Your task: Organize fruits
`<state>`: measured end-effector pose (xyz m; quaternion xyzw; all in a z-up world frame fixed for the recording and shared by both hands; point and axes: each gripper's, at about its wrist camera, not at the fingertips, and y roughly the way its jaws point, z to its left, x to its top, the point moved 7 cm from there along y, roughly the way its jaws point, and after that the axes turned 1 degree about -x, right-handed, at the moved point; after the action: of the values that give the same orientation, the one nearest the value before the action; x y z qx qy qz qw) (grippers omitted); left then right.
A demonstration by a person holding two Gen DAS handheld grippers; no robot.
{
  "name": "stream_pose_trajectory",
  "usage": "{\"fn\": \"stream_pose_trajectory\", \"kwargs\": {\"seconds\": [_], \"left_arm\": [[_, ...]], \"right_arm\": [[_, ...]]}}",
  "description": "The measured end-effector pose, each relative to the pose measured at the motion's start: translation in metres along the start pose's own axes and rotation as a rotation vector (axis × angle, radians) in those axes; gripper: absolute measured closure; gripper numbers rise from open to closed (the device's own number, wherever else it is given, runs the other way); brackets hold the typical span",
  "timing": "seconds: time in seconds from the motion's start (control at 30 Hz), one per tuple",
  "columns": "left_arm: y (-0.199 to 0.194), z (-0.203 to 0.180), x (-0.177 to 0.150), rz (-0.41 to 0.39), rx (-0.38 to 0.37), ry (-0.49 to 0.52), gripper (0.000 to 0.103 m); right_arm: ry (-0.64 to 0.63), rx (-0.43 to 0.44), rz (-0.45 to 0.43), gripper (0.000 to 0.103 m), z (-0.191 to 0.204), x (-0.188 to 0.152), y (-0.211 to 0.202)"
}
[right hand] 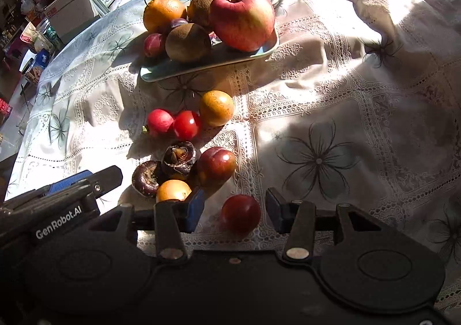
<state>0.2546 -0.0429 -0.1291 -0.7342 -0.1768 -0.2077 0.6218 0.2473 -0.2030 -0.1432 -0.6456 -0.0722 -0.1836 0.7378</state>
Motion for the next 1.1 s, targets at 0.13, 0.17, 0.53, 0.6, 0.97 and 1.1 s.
{"fn": "stream_pose_trajectory", "kwargs": {"seconds": [0.13, 0.17, 0.53, 0.6, 0.97, 1.1], "left_arm": [[0.010, -0.005, -0.002, 0.012, 0.003, 0.044, 0.059], [0.009, -0.007, -0.002, 0.008, 0.005, 0.050, 0.059], [0.027, -0.011, 0.001, 0.032, 0.001, 0.079, 0.059], [0.032, -0.009, 0.000, 0.057, -0.002, 0.067, 0.059], [0.043, -0.017, -0.003, 0.116, 0.013, 0.118, 0.055], [0.045, -0.017, -0.003, 0.126, 0.007, 0.119, 0.055]], "right_arm": [[-0.001, 0.001, 0.030, 0.053, -0.007, -0.007, 0.009], [-0.002, 0.013, 0.031, 0.053, -0.005, -0.007, 0.009], [-0.110, -0.143, -0.046, 0.054, 0.008, -0.005, 0.013], [-0.096, -0.133, -0.023, 0.054, 0.006, -0.004, 0.016], [-0.093, -0.142, 0.004, 0.067, 0.006, -0.005, 0.023], [-0.091, -0.143, -0.002, 0.071, 0.006, -0.005, 0.023]]}}
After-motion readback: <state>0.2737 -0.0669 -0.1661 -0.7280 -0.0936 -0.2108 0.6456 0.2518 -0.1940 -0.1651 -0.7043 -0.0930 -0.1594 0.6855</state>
